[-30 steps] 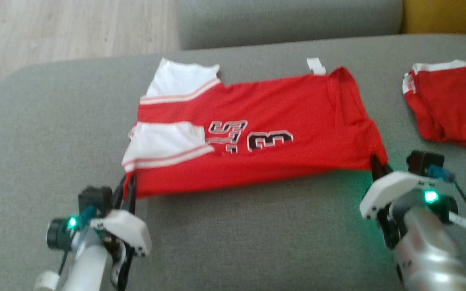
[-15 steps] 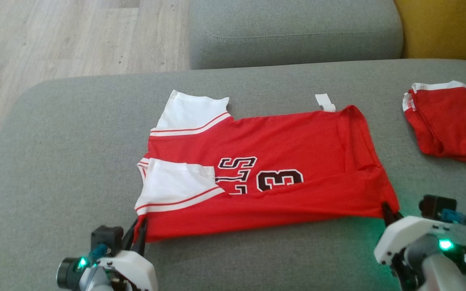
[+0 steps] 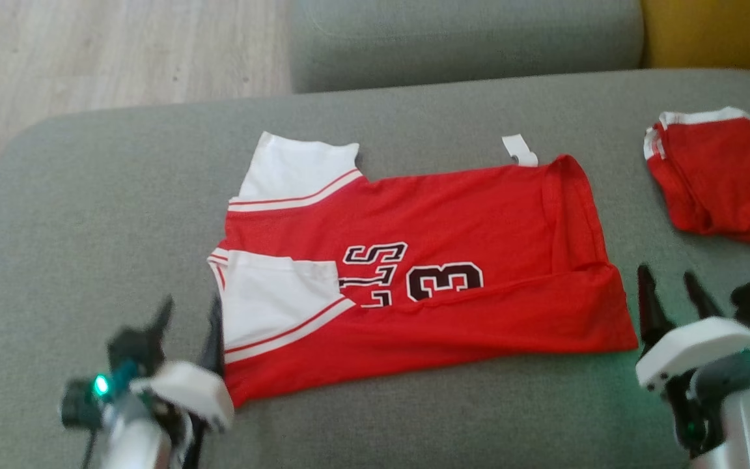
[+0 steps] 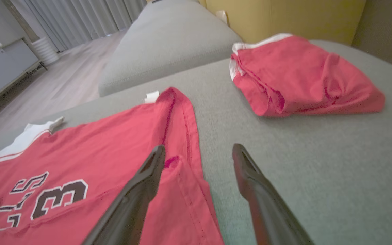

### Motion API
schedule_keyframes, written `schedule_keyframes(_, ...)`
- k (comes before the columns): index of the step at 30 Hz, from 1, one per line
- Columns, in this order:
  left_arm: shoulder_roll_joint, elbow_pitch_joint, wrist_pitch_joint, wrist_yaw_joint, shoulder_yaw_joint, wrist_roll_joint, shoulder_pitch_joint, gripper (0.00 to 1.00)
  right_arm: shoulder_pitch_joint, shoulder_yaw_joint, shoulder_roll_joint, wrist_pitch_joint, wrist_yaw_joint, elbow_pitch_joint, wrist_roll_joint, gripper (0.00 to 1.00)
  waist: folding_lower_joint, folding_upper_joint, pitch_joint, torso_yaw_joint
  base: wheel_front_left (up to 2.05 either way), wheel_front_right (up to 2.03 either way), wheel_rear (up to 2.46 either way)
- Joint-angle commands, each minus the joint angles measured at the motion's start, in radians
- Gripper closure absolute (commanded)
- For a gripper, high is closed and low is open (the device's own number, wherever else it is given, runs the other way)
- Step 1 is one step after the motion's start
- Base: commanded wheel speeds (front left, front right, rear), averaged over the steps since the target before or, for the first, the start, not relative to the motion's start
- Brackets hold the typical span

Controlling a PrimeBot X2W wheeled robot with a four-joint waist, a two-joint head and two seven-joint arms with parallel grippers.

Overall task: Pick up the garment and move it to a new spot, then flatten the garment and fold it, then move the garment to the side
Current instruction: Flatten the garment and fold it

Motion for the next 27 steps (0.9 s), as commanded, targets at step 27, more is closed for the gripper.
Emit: schedule_keyframes(27, 0.438, 0.178, 0.457, -0.159, -0.398, -0.37, -0.89, 0.0, -0.484, 0.226, -0.007, 0.06, 0.007, -0.243, -0.046, 0.0, 0.0, 0.0, 0.388, -0.195, 0.0, 0.0, 0.0)
